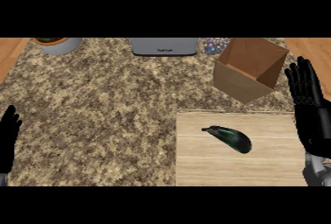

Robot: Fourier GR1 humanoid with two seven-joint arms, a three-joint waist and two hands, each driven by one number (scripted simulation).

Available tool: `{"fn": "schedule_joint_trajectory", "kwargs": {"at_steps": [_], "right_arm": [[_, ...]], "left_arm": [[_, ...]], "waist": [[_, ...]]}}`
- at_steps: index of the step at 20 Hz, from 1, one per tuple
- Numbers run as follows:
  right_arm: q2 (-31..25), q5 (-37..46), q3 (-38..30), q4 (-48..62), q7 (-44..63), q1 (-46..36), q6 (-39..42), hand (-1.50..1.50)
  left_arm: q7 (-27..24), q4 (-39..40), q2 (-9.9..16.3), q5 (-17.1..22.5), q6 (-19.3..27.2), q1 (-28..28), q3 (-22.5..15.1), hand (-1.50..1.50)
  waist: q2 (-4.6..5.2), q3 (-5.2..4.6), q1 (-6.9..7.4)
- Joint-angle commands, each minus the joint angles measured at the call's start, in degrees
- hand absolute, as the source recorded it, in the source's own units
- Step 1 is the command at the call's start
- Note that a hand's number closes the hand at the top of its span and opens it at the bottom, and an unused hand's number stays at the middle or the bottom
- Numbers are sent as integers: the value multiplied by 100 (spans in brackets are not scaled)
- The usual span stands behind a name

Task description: Pick the eggplant from the tray and place it in the cardboard box

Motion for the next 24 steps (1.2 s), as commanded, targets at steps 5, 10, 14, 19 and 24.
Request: {"fn": "schedule_joint_trajectory", "kwargs": {"at_steps": [5,10,14,19,24], "right_arm": [[-754,-946,-550,1019,-1986,178,2512,-150],[-693,-653,-1350,2760,-2974,222,2157,-150],[-1099,-86,-1233,3019,-4869,335,3155,-150],[-1984,1443,-842,3232,-5657,539,2793,-150],[-2583,1865,-758,2817,-5328,946,2813,-150]], "left_arm": [[-572,-434,-21,-864,-448,-495,-972,0],[-517,-475,-258,-978,-769,-754,-1448,0],[-486,-305,-332,-1143,-714,-918,-1526,0],[-164,-465,-544,-1333,-595,-1017,-1766,0],[-607,121,-543,-1377,-740,-942,-1524,0]], "waist": [[189,169,-63],[312,174,52],[221,159,41],[129,118,85],[93,89,12]]}}
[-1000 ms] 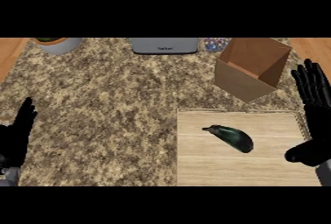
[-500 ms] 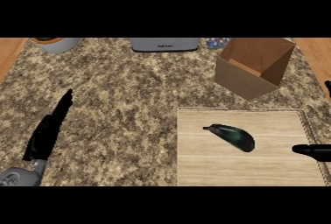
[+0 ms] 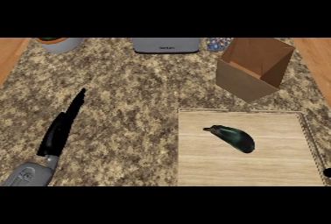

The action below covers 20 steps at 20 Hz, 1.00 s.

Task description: Pick the eggplant from the tray and place it in the cardboard box

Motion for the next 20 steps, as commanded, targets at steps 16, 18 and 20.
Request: {"fn": "schedule_joint_trajectory", "kwargs": {"at_steps": [16,18,20], "right_arm": [[-109,2008,485,-2889,2794,915,-255,-150],[-120,1920,484,-3072,3541,405,221,-150],[66,2212,586,-3456,3590,817,201,-150]], "left_arm": [[156,152,-135,-250,-648,-180,572,0],[75,-12,-295,-470,-443,146,459,0],[-77,418,-410,-506,-592,-124,640,0]], "waist": [[-38,-19,13],[-35,-20,64],[-37,-21,1]]}}
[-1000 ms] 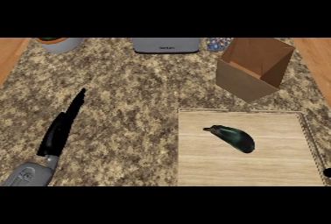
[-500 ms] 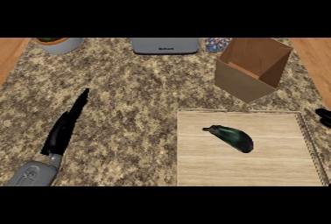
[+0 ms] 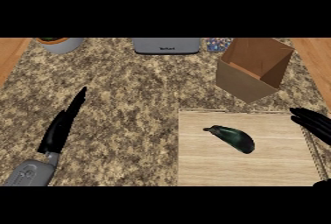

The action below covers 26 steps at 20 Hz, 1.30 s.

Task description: Pick the eggplant from the tray and place it in the cardboard box

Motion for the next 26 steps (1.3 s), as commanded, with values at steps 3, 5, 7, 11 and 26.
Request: {"fn": "schedule_joint_trajectory", "kwargs": {"at_steps": [3,5,7,11,26], "right_arm": [[344,410,73,278,530,-448,568,-150],[714,642,370,-186,1069,-559,666,-150],[958,928,449,4,810,-356,526,-150],[1320,1550,583,473,608,-715,477,-150],[2279,2636,606,1108,531,-1201,373,-150]], "left_arm": [[254,-63,-150,-249,-194,-179,194,0],[275,-171,-251,-212,-276,-1,258,0],[-127,199,-174,-230,-531,-29,486,0],[67,190,-402,-574,-456,-169,569,0],[-281,-20,-858,-1121,-569,353,909,0]], "waist": [[7,3,25],[3,3,31],[5,3,17],[7,4,25],[8,3,31]]}}
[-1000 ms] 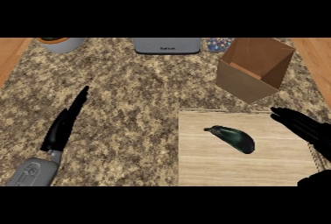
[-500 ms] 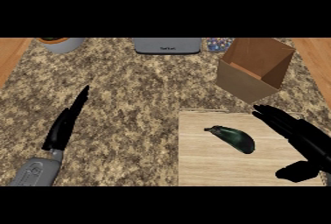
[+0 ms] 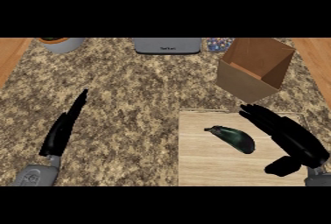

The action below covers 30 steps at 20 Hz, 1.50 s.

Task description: Pick the eggplant from the tray and place it in the cardboard box

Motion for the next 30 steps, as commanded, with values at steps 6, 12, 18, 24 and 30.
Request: {"fn": "schedule_joint_trajectory", "kwargs": {"at_steps": [6,12,18,24,30], "right_arm": [[592,713,-52,462,-38,-218,-33,-150],[865,1098,-26,612,-34,-240,-154,-150],[986,1110,-126,1220,-363,-599,10,-150],[1246,1374,16,1316,-366,-354,-313,-150],[1256,1489,-47,1972,-625,-685,-460,-150]], "left_arm": [[133,-64,-285,-406,-248,-52,271,0],[279,-324,-282,-408,-544,52,533,0],[187,261,-489,-568,-509,-390,699,0],[241,-287,-681,-690,-467,25,572,0],[-35,358,-721,-760,-443,-332,671,0]], "waist": [[2,0,-1],[0,0,-3],[4,0,-9],[2,1,0],[18,1,-6]]}}
